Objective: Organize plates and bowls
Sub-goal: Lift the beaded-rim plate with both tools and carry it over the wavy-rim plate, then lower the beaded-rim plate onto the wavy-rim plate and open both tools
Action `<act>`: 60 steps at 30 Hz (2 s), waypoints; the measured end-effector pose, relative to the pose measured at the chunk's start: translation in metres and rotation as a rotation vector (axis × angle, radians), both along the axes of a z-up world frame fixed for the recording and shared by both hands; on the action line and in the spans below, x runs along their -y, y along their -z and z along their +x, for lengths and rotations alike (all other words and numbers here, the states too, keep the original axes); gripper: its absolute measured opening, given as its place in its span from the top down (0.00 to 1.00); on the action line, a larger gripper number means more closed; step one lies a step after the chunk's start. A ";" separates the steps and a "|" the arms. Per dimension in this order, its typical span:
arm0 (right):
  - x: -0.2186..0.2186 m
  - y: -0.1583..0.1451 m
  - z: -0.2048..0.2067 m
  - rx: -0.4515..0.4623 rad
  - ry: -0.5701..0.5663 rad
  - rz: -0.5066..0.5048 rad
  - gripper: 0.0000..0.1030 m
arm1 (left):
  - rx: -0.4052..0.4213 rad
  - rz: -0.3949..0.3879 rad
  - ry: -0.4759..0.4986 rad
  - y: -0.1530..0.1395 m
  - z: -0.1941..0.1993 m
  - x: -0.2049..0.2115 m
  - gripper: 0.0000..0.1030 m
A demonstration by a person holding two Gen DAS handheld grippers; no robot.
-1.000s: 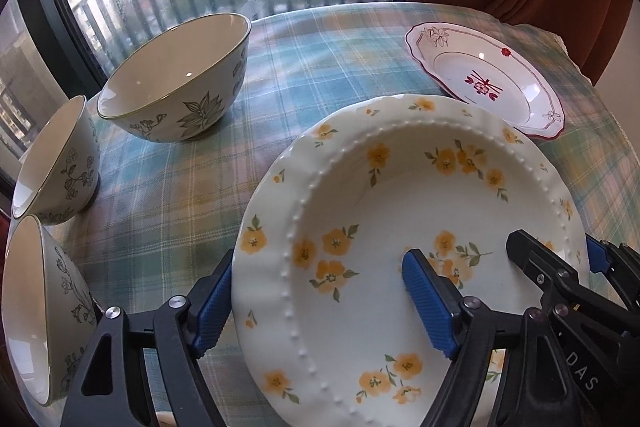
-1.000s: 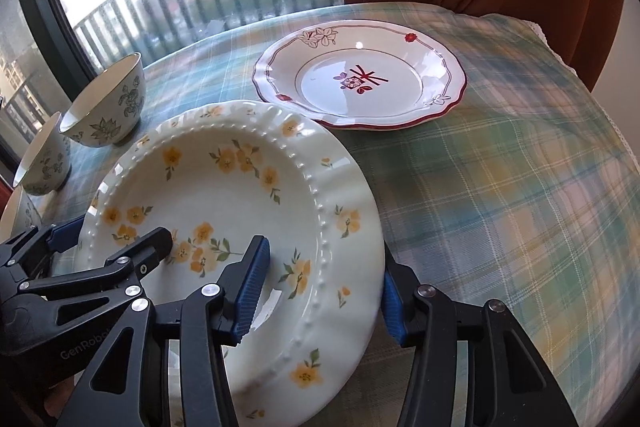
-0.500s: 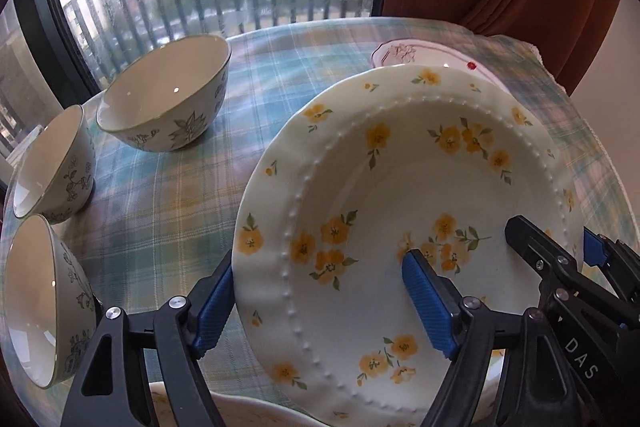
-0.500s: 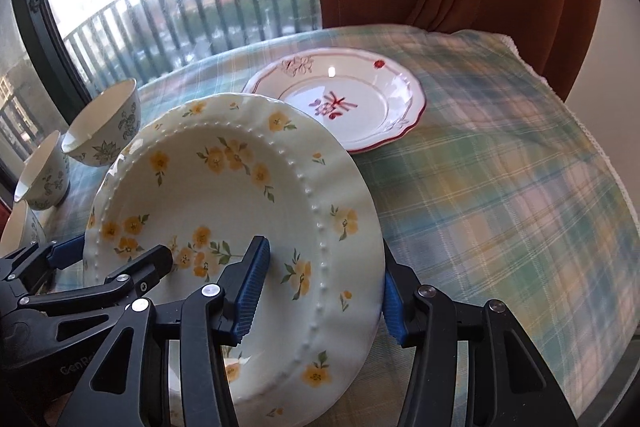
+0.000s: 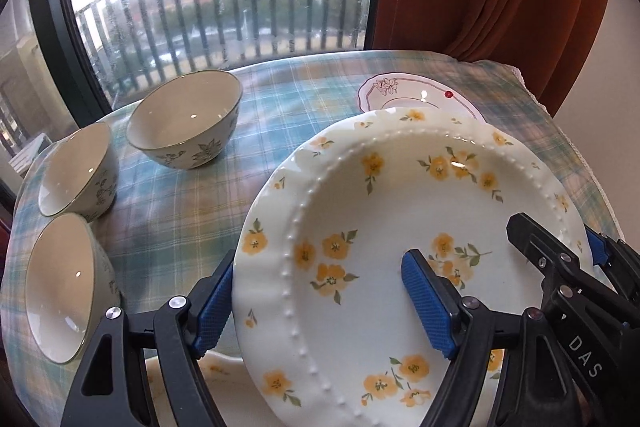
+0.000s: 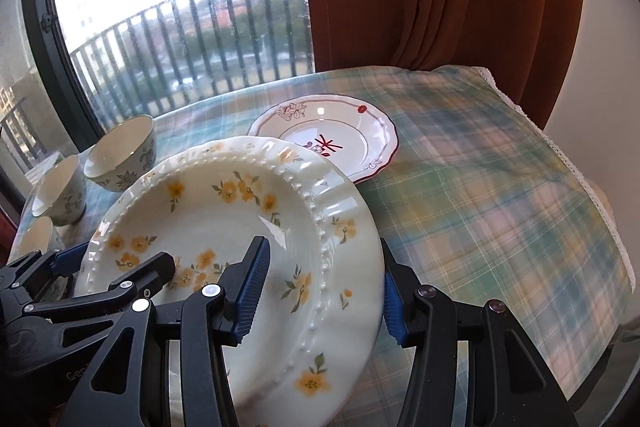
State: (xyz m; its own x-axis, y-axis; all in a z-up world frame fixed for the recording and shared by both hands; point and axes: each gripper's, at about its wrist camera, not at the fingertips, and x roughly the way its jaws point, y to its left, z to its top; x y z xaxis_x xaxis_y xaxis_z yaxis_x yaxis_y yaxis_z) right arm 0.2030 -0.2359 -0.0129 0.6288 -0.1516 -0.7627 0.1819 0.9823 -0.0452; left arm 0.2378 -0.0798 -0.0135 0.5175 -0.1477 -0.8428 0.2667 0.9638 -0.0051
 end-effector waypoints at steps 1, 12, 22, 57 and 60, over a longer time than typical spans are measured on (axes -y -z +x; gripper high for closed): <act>-0.002 -0.001 -0.002 0.002 -0.006 -0.001 0.47 | 0.004 0.000 -0.003 -0.001 -0.003 -0.002 0.21; -0.040 -0.007 -0.035 0.007 -0.079 0.002 0.47 | 0.033 -0.013 -0.058 -0.008 -0.044 -0.037 0.21; -0.074 -0.001 -0.070 -0.012 -0.144 0.001 0.47 | 0.028 -0.021 -0.117 -0.001 -0.085 -0.071 0.21; -0.113 0.053 -0.091 -0.148 -0.195 0.004 0.47 | 0.060 0.011 -0.199 0.050 -0.122 -0.105 0.20; -0.112 0.055 -0.091 -0.146 -0.196 0.018 0.47 | 0.072 0.022 -0.205 0.050 -0.123 -0.105 0.20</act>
